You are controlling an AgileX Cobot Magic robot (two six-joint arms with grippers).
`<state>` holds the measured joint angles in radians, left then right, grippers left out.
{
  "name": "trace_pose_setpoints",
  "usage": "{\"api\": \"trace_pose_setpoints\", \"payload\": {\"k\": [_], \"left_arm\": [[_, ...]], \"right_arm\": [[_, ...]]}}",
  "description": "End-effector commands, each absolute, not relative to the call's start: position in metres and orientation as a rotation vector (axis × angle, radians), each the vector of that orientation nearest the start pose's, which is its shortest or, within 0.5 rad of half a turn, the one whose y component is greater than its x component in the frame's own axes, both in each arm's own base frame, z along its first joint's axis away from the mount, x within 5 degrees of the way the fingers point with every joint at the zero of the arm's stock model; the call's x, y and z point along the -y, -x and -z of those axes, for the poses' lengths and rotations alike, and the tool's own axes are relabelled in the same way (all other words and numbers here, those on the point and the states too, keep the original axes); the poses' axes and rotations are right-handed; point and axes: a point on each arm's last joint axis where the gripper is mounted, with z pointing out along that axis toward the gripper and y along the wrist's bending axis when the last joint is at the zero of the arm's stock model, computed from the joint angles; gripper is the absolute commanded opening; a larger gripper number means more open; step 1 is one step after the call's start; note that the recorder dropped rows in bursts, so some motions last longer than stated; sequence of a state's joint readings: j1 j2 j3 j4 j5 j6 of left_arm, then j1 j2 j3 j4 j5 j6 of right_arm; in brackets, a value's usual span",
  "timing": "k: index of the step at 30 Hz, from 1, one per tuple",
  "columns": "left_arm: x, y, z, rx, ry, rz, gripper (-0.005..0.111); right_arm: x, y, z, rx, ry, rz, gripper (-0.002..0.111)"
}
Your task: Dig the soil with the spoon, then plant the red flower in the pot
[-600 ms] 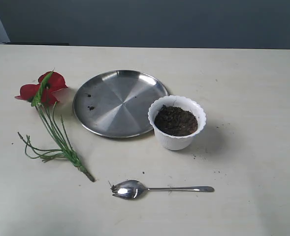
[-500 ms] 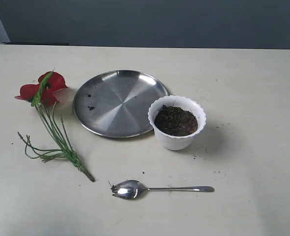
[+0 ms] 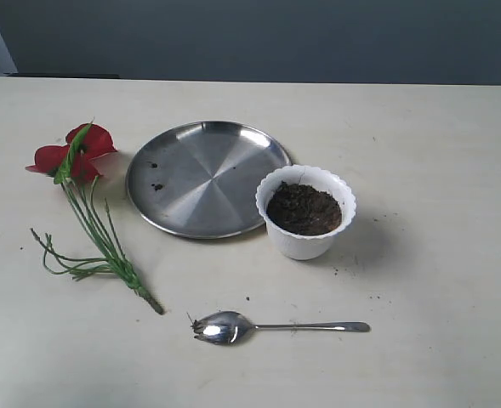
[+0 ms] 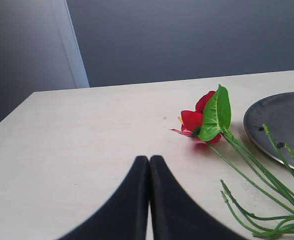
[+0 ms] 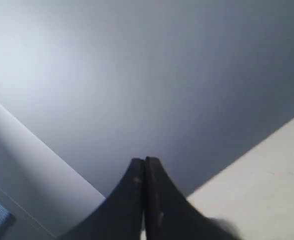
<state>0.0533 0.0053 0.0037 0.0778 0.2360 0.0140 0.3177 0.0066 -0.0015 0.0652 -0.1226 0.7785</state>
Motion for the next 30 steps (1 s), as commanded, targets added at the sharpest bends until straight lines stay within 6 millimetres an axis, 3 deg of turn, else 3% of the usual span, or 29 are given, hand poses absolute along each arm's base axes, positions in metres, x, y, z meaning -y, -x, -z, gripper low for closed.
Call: {"api": "trace_pose_setpoints", "payload": {"k": [1, 7, 15, 20, 23, 25, 30], "left_arm": [[-0.004, -0.055, -0.192, -1.716, -0.021, -0.116, 0.000], [-0.004, -0.055, -0.192, -1.716, -0.021, -0.116, 0.000], [-0.004, -0.055, -0.192, -1.716, -0.021, -0.116, 0.000], [-0.004, -0.055, -0.192, -1.716, -0.021, -0.116, 0.000], [-0.004, -0.055, -0.192, -1.716, -0.021, -0.116, 0.000], [-0.004, -0.055, -0.192, -1.716, -0.021, -0.116, 0.000], [-0.004, -0.055, -0.192, -1.716, -0.021, -0.116, 0.000]], "right_arm": [[-0.013, -0.050, -0.234, -1.245, -0.458, -1.079, -0.001], [-0.009, -0.047, -0.244, -1.119, -0.436, -1.098, -0.001], [0.002, -0.034, -0.266, -0.785, -0.415, -1.150, -0.001], [0.001, -0.034, -0.270, -0.813, -0.391, -1.104, -0.001], [0.001, -0.035, -0.292, -0.827, -0.270, -0.860, -0.001], [0.001, -0.040, -0.317, -0.834, -0.207, -0.679, -0.001], [-0.013, -0.073, -0.394, -0.915, -0.124, -0.578, -0.001]]}}
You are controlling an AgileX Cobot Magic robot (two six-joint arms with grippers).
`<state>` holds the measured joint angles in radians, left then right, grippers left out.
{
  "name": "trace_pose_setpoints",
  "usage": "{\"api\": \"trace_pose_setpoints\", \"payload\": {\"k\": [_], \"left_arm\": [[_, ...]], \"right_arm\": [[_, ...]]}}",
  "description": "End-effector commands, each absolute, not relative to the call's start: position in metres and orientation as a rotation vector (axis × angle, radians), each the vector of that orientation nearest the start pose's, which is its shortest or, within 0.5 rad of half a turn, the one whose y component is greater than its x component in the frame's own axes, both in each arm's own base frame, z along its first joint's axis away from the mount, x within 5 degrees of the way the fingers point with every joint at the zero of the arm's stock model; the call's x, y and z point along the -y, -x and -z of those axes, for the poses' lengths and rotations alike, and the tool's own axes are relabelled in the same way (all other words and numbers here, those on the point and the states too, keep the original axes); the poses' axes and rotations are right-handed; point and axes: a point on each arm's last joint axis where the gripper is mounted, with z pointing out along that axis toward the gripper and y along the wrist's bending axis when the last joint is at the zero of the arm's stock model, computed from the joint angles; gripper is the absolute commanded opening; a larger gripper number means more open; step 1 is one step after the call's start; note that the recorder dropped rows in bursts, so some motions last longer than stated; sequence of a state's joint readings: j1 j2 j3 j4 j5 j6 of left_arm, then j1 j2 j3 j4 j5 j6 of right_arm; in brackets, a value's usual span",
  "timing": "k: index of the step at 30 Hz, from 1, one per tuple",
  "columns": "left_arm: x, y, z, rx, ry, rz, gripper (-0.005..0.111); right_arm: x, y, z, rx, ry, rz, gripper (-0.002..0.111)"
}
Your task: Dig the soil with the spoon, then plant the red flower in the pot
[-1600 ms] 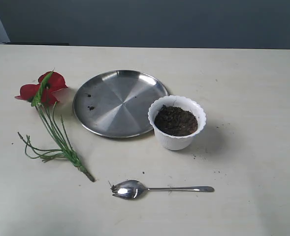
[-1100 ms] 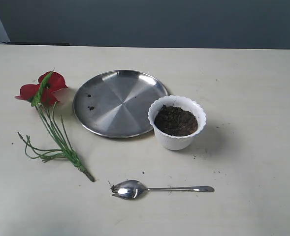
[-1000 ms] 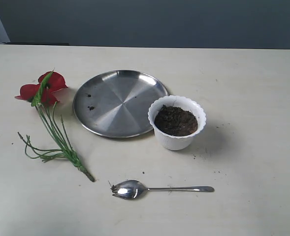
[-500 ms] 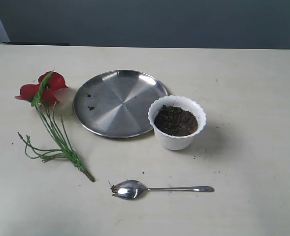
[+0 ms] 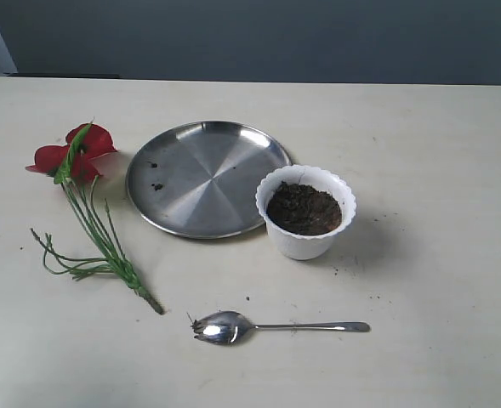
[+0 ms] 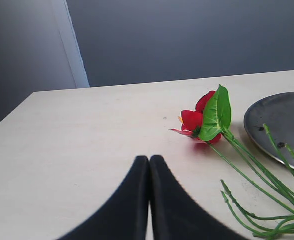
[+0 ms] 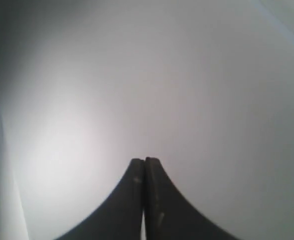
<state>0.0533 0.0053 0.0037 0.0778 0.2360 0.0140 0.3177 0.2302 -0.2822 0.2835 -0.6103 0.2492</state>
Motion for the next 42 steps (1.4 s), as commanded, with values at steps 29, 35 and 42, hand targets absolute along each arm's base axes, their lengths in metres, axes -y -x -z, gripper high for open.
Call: {"api": "trace_pose_setpoints", "payload": {"k": [29, 35, 42], "left_arm": [[-0.004, -0.055, -0.192, -1.716, -0.021, -0.116, 0.000], [-0.004, -0.055, -0.192, -1.716, -0.021, -0.116, 0.000], [-0.004, -0.055, -0.192, -1.716, -0.021, -0.116, 0.000]], "right_arm": [[-0.206, -0.117, -0.202, -2.104, 2.206, 0.608, -0.001], [-0.228, -0.114, -0.182, -2.054, 2.143, 0.312, -0.001], [-0.241, -0.117, -0.183, -1.921, 2.093, 0.204, 0.038]]}}
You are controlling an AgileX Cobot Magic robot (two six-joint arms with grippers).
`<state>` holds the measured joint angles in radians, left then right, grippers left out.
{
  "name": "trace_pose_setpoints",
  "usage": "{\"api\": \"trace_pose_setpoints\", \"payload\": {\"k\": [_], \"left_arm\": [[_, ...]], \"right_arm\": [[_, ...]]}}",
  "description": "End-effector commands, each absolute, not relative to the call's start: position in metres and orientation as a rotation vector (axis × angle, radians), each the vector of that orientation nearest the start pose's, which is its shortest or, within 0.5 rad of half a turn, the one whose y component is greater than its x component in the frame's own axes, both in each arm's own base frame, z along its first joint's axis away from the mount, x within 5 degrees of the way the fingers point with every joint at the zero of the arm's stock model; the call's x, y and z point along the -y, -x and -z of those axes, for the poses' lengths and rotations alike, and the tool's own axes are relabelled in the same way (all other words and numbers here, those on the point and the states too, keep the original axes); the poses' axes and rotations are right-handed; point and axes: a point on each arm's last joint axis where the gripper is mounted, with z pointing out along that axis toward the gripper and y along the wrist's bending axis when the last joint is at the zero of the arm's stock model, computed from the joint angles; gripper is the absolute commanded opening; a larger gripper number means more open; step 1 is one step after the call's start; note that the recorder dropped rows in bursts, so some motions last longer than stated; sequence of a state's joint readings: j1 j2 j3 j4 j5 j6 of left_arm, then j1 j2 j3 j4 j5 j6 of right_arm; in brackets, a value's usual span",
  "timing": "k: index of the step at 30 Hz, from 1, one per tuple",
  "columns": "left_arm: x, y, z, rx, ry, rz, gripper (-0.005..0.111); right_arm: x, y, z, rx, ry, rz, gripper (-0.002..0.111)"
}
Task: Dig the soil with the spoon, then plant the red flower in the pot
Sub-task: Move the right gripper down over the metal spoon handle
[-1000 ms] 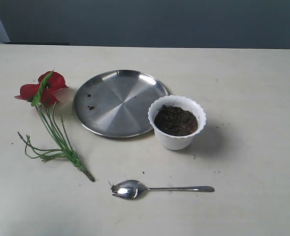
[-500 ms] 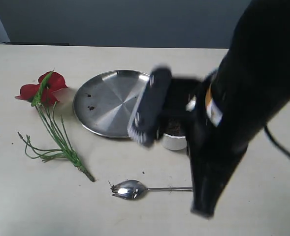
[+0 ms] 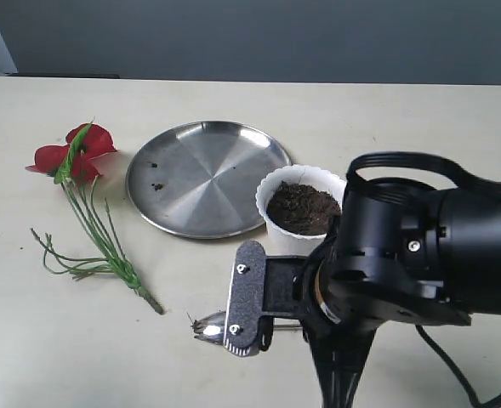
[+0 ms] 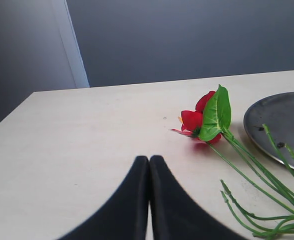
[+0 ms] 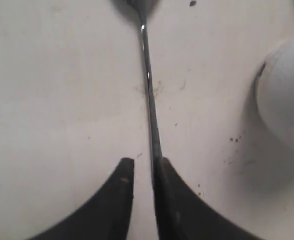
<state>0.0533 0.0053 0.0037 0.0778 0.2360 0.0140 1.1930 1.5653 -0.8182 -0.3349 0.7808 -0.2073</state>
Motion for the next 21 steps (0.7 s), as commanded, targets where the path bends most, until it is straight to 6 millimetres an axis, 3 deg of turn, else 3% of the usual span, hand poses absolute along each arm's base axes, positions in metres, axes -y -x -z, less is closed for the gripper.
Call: {"api": "trace_pose_setpoints", "payload": {"k": [1, 4, 15, 21], "left_arm": [[-0.004, -0.055, -0.192, -1.716, -0.021, -0.116, 0.000], [-0.004, -0.055, -0.192, -1.716, -0.021, -0.116, 0.000], [-0.004, -0.055, -0.192, -1.716, -0.021, -0.116, 0.000], [-0.004, -0.055, -0.192, -1.716, -0.021, -0.116, 0.000]], "right_arm": [[-0.242, -0.118, -0.183, -1.911, 2.094, 0.207, 0.046], [-0.243, -0.117, -0.183, -1.918, 2.082, 0.188, 0.056], [-0.248, -0.115, -0.183, -1.924, 2.046, 0.090, 0.050], [-0.239, -0.110, -0.173, -1.955, 2.081, 0.091, 0.048]]}}
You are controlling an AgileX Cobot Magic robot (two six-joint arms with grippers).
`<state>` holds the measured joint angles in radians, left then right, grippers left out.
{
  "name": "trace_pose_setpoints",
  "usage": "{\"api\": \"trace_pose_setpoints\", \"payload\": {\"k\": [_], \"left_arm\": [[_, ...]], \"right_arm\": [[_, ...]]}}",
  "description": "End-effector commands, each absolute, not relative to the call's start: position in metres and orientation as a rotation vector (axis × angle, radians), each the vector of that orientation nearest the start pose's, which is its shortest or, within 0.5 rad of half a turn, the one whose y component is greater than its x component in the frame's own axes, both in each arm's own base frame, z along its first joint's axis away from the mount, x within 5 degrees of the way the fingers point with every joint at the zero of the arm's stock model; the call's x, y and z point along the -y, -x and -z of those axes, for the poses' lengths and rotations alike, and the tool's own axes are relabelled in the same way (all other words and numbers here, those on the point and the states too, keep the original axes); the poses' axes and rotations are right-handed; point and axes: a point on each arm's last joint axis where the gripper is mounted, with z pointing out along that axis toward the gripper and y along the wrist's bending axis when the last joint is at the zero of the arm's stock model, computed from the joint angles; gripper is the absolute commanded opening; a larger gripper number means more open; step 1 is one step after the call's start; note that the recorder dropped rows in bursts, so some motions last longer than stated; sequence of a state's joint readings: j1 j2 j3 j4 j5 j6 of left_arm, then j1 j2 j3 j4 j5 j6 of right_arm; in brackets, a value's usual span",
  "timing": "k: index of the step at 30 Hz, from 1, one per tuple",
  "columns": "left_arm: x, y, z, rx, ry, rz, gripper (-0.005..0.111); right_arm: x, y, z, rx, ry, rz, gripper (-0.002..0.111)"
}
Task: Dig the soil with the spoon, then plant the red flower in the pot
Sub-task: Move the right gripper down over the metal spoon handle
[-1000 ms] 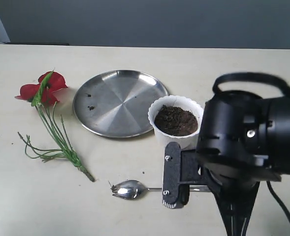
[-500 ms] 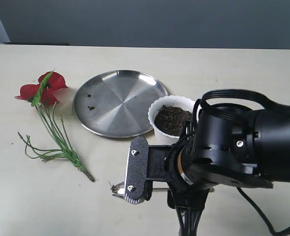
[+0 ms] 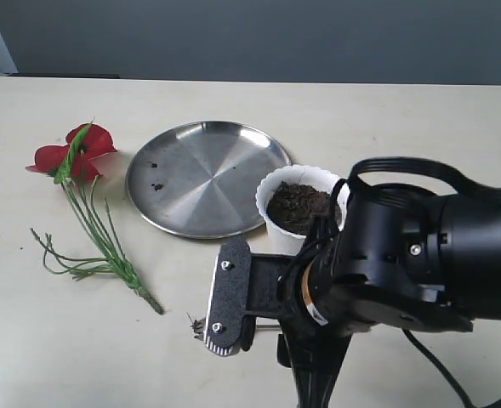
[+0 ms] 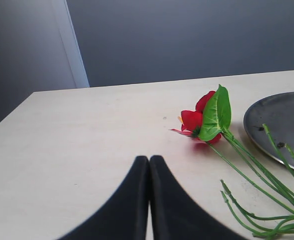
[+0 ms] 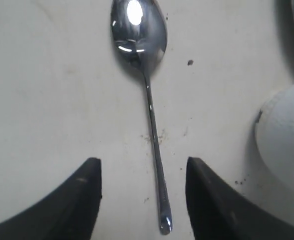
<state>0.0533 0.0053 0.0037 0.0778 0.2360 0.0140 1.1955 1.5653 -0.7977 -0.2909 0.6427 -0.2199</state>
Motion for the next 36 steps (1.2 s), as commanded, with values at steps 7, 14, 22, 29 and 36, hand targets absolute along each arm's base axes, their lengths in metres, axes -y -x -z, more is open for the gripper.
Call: {"api": "trace_pose_setpoints", "payload": {"k": [7, 14, 22, 29, 36], "left_arm": [[-0.004, -0.055, -0.192, -1.716, -0.021, -0.116, 0.000], [-0.004, -0.055, -0.192, -1.716, -0.021, -0.116, 0.000], [-0.004, -0.055, -0.192, -1.716, -0.021, -0.116, 0.000], [-0.004, -0.055, -0.192, -1.716, -0.021, -0.116, 0.000], [-0.004, -0.055, -0.192, -1.716, -0.021, -0.116, 0.000]], "right_arm": [[-0.232, -0.111, -0.161, -1.971, 2.048, 0.044, 0.042], [-0.215, -0.140, -0.159, -2.107, 1.911, -0.006, 0.042], [-0.218, -0.140, -0.121, -2.111, 2.141, 0.054, 0.042], [-0.220, -0.142, -0.107, -2.090, 2.181, 0.076, 0.042], [-0.223, -0.144, -0.106, -2.053, 2.169, 0.069, 0.039]]}}
